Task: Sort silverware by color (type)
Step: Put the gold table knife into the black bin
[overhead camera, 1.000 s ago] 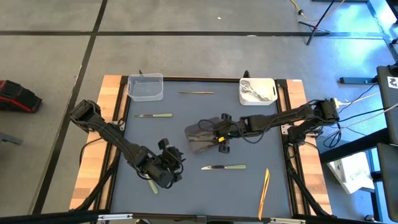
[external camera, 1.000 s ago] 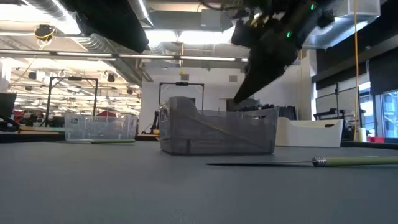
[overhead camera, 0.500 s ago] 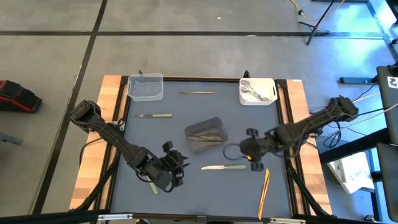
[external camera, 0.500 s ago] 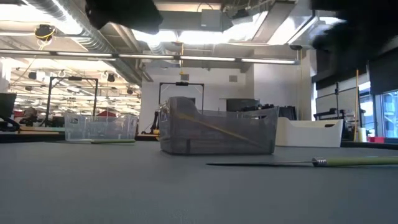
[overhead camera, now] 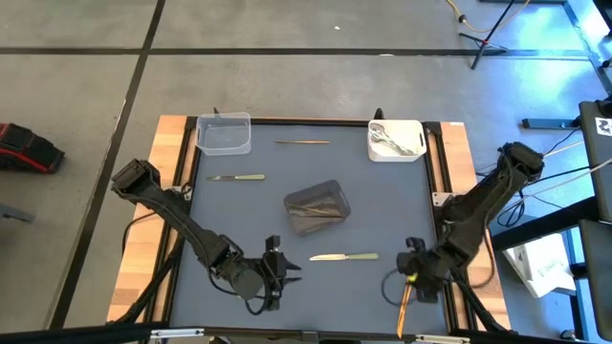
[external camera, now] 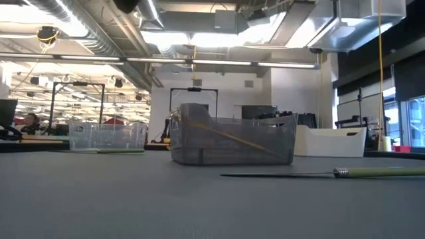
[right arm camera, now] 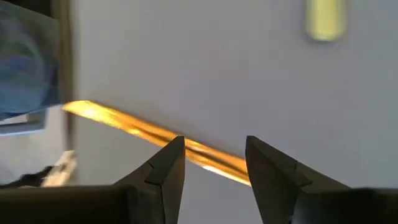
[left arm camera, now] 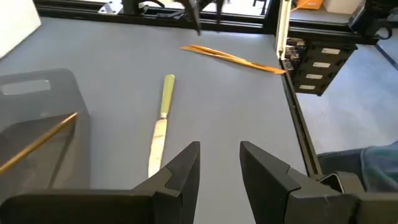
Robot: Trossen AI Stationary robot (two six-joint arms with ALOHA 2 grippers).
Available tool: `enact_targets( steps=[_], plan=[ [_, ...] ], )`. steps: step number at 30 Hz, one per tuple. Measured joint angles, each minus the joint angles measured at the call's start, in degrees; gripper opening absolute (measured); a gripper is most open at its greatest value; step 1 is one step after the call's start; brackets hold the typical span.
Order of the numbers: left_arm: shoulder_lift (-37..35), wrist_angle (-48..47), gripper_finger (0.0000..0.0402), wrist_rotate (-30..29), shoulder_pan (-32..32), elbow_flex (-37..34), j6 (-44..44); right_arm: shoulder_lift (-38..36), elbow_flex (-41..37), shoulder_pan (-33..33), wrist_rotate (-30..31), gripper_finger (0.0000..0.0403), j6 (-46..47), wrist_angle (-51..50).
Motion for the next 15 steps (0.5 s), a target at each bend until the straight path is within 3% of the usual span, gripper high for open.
enact_targets(
  steps=[7, 15],
  plan=[
    [0.03, 0.71, 0.0109, 0.02, -2.19, 0.00, -3.69, 5.84, 0.00, 6.83, 5.93, 0.0154, 1.93, 11.77],
    [0.03, 1.53, 0.0109, -1.91, -4.68, 0.00, -3.25, 13.84, -0.11, 8.38, 0.53, 0.0154, 3.91, 17.24]
  ],
)
